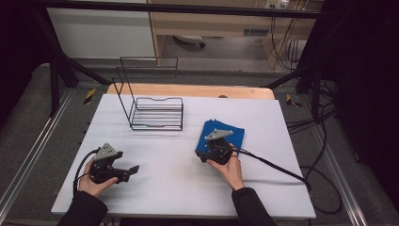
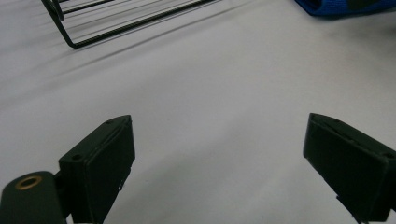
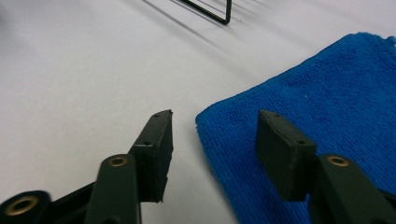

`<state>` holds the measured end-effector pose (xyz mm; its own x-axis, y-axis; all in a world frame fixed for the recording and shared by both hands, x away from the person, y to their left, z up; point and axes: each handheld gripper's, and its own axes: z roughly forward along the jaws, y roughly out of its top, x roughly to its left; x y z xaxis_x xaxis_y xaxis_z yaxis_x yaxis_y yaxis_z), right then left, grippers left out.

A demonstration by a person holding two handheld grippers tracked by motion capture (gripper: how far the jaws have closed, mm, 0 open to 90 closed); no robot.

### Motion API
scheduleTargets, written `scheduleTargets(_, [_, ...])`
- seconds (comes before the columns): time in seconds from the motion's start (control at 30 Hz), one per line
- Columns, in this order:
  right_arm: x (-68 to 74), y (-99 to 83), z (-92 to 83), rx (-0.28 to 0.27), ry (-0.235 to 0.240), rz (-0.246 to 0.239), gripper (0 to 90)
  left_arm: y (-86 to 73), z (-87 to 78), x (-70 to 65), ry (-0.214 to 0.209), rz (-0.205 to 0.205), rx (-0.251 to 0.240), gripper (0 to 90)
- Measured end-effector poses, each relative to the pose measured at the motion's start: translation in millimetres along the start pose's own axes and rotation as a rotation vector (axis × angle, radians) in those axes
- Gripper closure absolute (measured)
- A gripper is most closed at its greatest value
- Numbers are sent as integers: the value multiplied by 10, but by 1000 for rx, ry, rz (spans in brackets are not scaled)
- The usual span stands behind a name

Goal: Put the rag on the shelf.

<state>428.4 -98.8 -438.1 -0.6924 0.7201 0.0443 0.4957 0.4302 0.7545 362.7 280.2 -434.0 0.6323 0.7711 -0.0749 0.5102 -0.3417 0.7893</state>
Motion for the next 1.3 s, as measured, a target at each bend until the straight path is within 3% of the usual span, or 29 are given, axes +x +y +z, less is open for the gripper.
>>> scheduleTargets(0.23, [-33,-13,152,35,-18,-46,654,0,2,3,0,4,6,98])
scheduleTargets(0.47, [-39,-24,163,35,-43,-108,817,-1,5,3,0,3,6,101])
scheduleTargets(0.63, [-61,5,128,41,-22,-79,873,-2,1,5,0,-2,3,105])
scheduleTargets(0.87, [-30,67,-78,20,41,-69,878,-1,-4,10,2,0,5,105])
scheduleTargets(1.07, [120,7,-233,32,143,-83,877,-1,1,4,4,-2,6,105])
scheduleTargets(1.3, [314,-131,-359,72,230,-114,876,-1,1,2,3,-2,9,105])
